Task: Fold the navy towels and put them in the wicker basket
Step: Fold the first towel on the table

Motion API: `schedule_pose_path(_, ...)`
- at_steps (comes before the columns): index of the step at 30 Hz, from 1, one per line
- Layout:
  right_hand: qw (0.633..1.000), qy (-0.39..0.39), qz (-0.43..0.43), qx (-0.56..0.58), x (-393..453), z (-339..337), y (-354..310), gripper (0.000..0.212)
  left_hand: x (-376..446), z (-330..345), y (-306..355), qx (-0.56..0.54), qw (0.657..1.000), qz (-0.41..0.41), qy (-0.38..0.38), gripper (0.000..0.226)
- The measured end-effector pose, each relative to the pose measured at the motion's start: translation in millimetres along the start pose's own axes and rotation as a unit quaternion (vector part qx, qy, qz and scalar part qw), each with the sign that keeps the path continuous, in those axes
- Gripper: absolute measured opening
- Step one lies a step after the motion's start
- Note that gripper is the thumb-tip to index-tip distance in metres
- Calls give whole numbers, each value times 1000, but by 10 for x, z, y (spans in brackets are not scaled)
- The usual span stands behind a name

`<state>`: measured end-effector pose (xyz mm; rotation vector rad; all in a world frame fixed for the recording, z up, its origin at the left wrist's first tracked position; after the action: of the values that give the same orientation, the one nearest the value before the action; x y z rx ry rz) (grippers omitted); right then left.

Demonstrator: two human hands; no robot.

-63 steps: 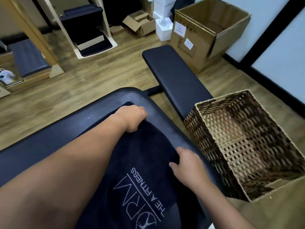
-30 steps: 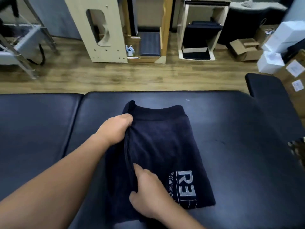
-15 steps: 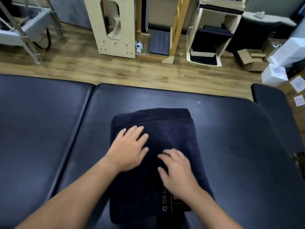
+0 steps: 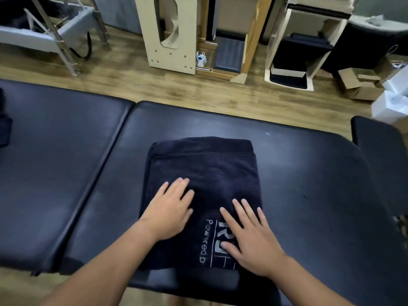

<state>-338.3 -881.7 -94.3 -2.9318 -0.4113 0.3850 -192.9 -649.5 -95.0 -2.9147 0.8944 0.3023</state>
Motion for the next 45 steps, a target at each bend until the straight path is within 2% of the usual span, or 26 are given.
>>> schedule_pose_path(2, 1000, 11, 15, -10, -73, 34, 12, 76, -240, 105, 61, 3, 998, 9, -60, 69)
schedule_pose_path(5, 1000, 2, -14, -13, -220, 74, 9, 74, -371, 174, -23, 5, 994, -100, -51, 67)
schedule_pose_path(7, 998, 8, -52, -39, -363, 118, 5, 75, -389, 106, -86, 28, 980, -181, -75, 64)
schedule_pose_path(8, 996, -6, -68, -48, -444, 144, 13, 79, -424, 53, -70, 33, 979, -188, -65, 64)
schedule_pose_path(10, 993, -28, -97, -65, -561, 198, 49, 92, -525, -36, 29, 33, 993, -115, 11, 61)
schedule_pose_path(12, 991, -23, -107, -74, -650, 214, 60, 92, -741, -18, 183, 13, 997, 21, 77, 34)
schedule_pose_path(13, 991, -3, -105, -79, -680, 227, 74, 90, -882, -8, 249, 1, 994, 76, 81, 25)
schedule_pose_path(15, 990, 50, -100, -87, -726, 263, 97, 82, -1139, 9, 312, 4, 991, 118, 57, 31)
schedule_pose_path(18, 981, 121, -108, -111, -762, 292, 53, 63, -1351, 131, 186, 51, 997, 65, 8, 68)
schedule_pose_path(20, 979, 122, -115, -114, -721, 302, 34, 61, -1342, 162, 91, 85, 996, 18, -14, 90)
schedule_pose_path(21, 980, 123, -114, -110, -690, 292, 34, 61, -1319, 162, 57, 94, 995, 2, -18, 93)
schedule_pose_path(23, 981, 128, -108, -94, -621, 233, 46, 57, -1252, 144, 37, 107, 994, -13, -24, 88)
schedule_pose_path(26, 981, 141, -103, -82, -529, 70, 94, 43, -1115, 56, 33, 120, 993, 0, 1, 57)
schedule_pose_path(28, 980, 159, -96, -73, -483, -34, 160, 41, -1001, -35, 1, 112, 994, -5, 16, 40)
schedule_pose_path(31, 978, 186, -82, -49, -378, -162, 284, 48, -819, -217, -100, 29, 997, -72, 6, 29)
schedule_pose_path(34, 972, 224, -71, -24, -230, -331, 377, 46, -615, -423, -263, -94, 978, -183, -22, 35)
schedule_pose_path(38, 957, 288, -30, 27, 35, -672, 505, 45, -285, -732, -515, -338, 898, -283, 2, 44)
schedule_pose_path(41, 948, 311, 16, 72, 363, -905, 681, 43, 57, -884, -692, -423, 855, -295, 55, 47)
schedule_pose_path(43, 945, 311, 41, 92, 658, -1034, 835, 30, 338, -912, -813, -470, 825, -304, 75, 48)
schedule_pose_path(45, 945, 303, 68, 107, 946, -1118, 981, 14, 610, -863, -922, -486, 810, -317, 83, 45)
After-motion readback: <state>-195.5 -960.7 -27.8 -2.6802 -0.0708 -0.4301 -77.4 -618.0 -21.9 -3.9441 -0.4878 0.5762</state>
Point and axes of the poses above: each hand's wrist, its own x-axis towards the middle knuckle, its own z-axis out of the palm, y = z × x, the point moved 1 cm from there along x, towards the middle knuckle, and after that the axes turned 12 degrees about -z, right-handed, at the moved point
